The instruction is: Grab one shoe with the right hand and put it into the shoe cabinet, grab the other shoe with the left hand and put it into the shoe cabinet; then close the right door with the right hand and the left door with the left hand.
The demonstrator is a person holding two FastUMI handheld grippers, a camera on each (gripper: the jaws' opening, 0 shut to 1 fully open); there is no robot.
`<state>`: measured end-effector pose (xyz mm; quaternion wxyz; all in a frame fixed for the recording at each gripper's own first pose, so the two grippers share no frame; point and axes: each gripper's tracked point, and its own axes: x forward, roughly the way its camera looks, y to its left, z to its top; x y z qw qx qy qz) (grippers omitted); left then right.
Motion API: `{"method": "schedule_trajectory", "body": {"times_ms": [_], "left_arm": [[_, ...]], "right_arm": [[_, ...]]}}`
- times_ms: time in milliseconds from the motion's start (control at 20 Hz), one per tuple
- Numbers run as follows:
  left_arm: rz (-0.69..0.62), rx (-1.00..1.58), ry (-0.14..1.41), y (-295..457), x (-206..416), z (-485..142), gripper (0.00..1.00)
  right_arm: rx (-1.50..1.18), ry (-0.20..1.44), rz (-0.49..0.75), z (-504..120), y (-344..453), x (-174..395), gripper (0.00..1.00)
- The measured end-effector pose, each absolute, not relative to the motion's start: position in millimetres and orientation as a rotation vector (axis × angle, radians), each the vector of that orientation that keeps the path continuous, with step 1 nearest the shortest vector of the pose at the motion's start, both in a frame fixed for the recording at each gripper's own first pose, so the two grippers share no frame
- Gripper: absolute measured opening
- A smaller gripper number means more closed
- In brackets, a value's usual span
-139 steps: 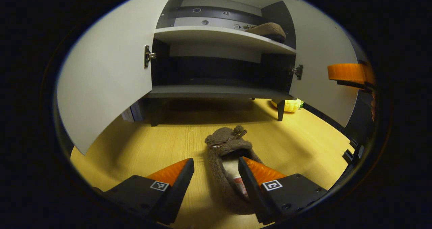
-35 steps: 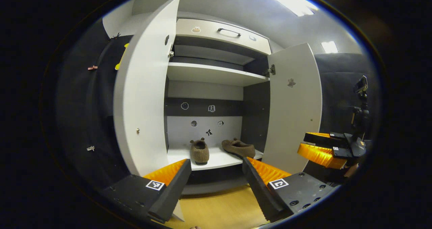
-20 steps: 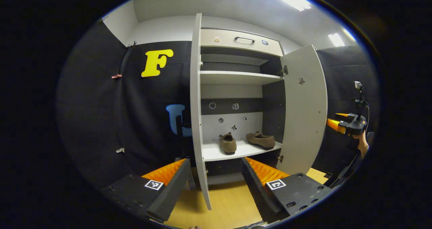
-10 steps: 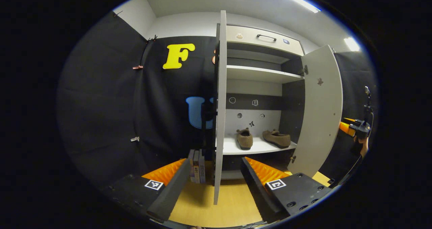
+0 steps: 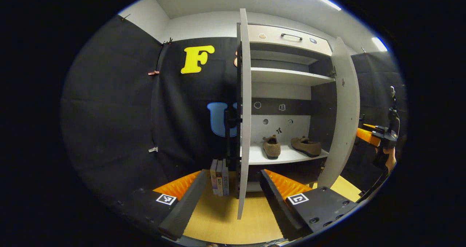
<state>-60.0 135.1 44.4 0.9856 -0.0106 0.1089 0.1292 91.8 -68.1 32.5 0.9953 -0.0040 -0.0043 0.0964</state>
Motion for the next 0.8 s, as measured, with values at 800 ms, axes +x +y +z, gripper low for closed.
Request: {"method": "schedule_trajectory", "body": {"times_ms": [800], "left_arm": [[0.196,-0.033,0.156,189,21,52,0.95]], "right_arm": [[0.002,0.043,0.104,24,-81,48,0.98]]}}
